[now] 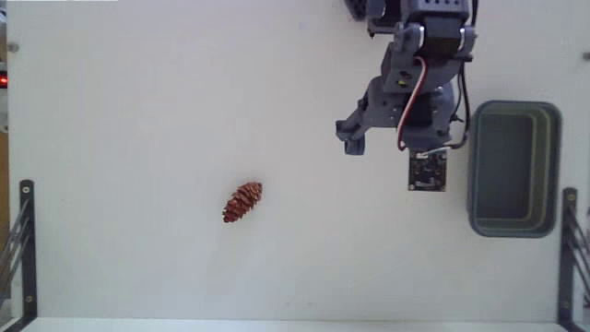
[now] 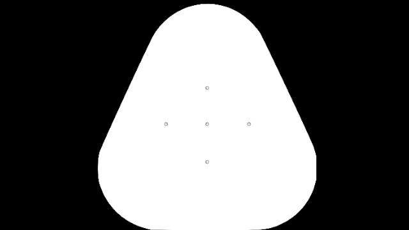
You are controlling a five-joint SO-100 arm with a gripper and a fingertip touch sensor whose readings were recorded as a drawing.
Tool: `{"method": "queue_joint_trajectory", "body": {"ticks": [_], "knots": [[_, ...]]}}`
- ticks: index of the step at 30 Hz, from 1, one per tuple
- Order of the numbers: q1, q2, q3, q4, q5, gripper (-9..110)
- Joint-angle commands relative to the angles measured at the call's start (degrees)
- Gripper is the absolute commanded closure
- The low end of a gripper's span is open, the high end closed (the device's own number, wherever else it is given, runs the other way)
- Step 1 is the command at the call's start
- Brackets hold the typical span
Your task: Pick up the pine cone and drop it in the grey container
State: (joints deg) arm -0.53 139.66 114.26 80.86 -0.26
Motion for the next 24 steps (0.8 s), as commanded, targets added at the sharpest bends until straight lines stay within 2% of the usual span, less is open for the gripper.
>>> {"method": "queue_joint_trajectory", "body": {"ticks": [1,24], "knots": [[0.53,2.46,0.30,1.10,0.26,-9],[1.57,2.46,0.30,1.10,0.26,-9]]}}
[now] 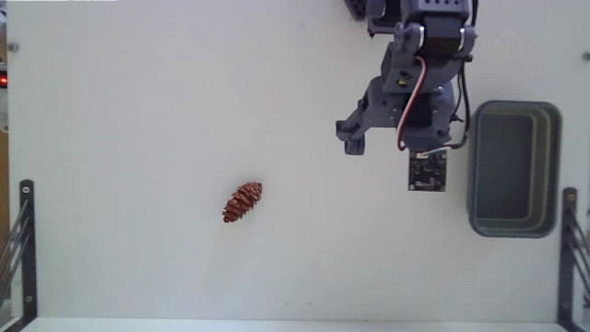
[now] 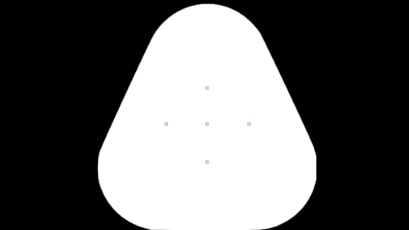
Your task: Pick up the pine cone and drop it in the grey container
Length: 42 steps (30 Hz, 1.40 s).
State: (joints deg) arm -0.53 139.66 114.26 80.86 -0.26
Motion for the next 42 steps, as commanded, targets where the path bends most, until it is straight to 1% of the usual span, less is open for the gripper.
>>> {"method": "queue_joint_trajectory", "body": {"ticks": [1,20,42], "knots": [[1.98,2.46,0.30,1.10,0.26,-9],[11.99,2.46,0.30,1.10,0.26,-9],[29.41,2.46,0.30,1.10,0.26,-9]]}}
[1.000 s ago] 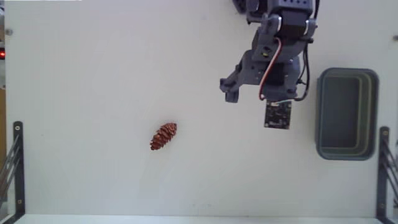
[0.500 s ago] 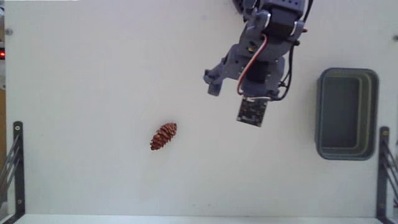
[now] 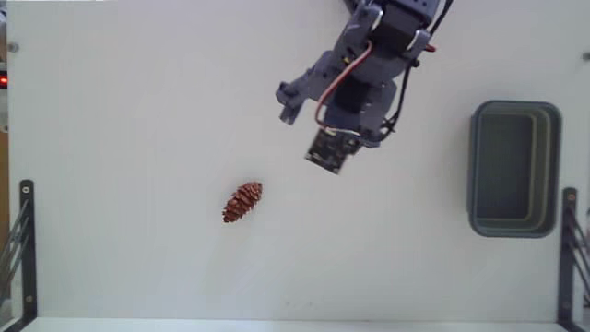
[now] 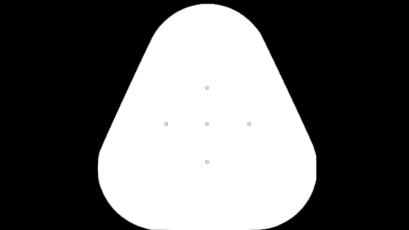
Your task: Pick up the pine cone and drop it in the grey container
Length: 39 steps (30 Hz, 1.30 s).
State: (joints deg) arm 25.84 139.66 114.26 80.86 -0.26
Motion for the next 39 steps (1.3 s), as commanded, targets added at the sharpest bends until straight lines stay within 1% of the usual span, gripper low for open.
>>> {"method": "queue_joint_trajectory", "body": {"ticks": [1,10,18,24,39], "knots": [[3.64,2.46,0.30,1.10,0.26,-9],[9.35,2.46,0.30,1.10,0.26,-9],[8.80,2.46,0.30,1.10,0.26,-9],[4.85,2.46,0.30,1.10,0.26,-9],[4.77,2.46,0.30,1.10,0.26,-9]]}}
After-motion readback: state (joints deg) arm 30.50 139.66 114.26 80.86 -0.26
